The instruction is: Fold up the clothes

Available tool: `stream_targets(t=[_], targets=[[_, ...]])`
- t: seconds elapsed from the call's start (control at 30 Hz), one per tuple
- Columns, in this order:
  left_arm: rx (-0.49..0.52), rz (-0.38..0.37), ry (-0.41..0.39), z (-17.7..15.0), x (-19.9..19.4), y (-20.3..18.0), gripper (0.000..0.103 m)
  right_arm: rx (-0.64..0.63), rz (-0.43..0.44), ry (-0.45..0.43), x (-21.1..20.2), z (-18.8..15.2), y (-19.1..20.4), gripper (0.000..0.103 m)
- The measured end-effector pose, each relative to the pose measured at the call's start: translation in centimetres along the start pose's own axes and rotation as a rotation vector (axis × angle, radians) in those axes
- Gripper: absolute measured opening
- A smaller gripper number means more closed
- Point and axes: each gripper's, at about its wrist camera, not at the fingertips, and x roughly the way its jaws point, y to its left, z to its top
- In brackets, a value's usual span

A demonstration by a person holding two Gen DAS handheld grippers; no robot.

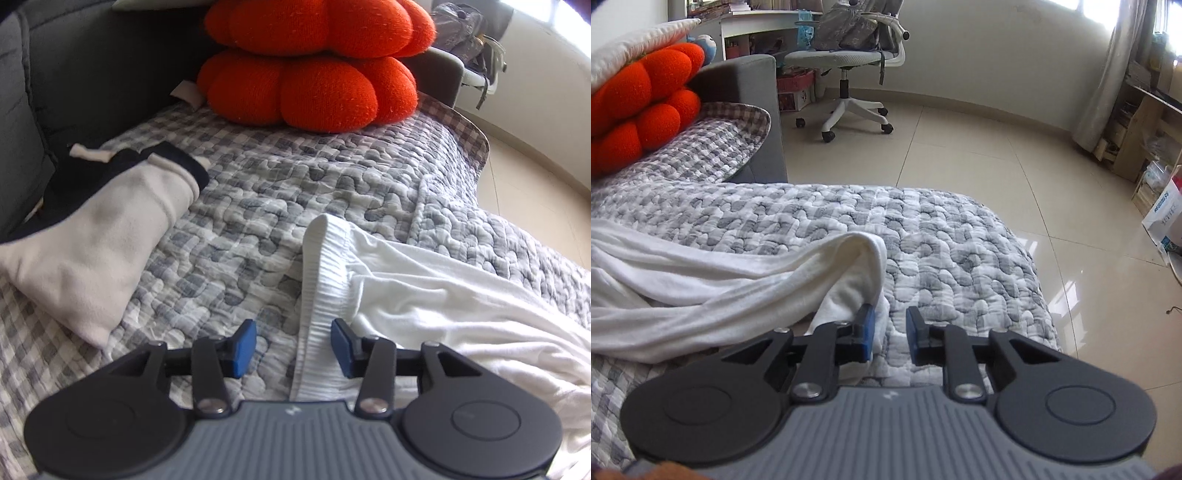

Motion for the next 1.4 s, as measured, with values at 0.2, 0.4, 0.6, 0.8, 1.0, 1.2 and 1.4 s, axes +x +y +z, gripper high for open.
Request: stream_targets(t=[0.2,0.4,0.6,0.8,1.0,1.2,1.4], targets=[[-0.029,-0.004,0.007,0.1,0.1,0.7,0.05,0.061,0.083,-0.053,-1.9,0.5,-0.3,0.037],[-0.054,-0.047,0.028,0.1,0.3,1.0,0.05,-0.024,0.091,0.008,-1.2,-0.2,1.3,0.053],[-0.046,-0.055,0.029,0.0,0.3,0.7,0.045,-0.201,-0.09,-0.019,-1.2,-0.5,3.0,0.011],[-0.067,-0.063,0.034,0.0,0.5,0.8,0.045,-0.319,-0.438,-0.252,-3.1,-0.3,1.9,0.009],[-0.064,-0.053,0.028,0.0,0.4,0.8,0.046,-0.294,-0.569,-0.166,0.7,-0.9,-0.9,0.011],[-0.074,-0.043,0.024,0.1,0.5,1.0,0.048,-0.111,-0.398,-0.151,-0.4,-0.1,-1.4,0.047],[-0.069,-0.015,0.014,0.1,0.4,0.7,0.051,0.061,-0.021,-0.103,-1.4,0.9,0.5,0.05]])
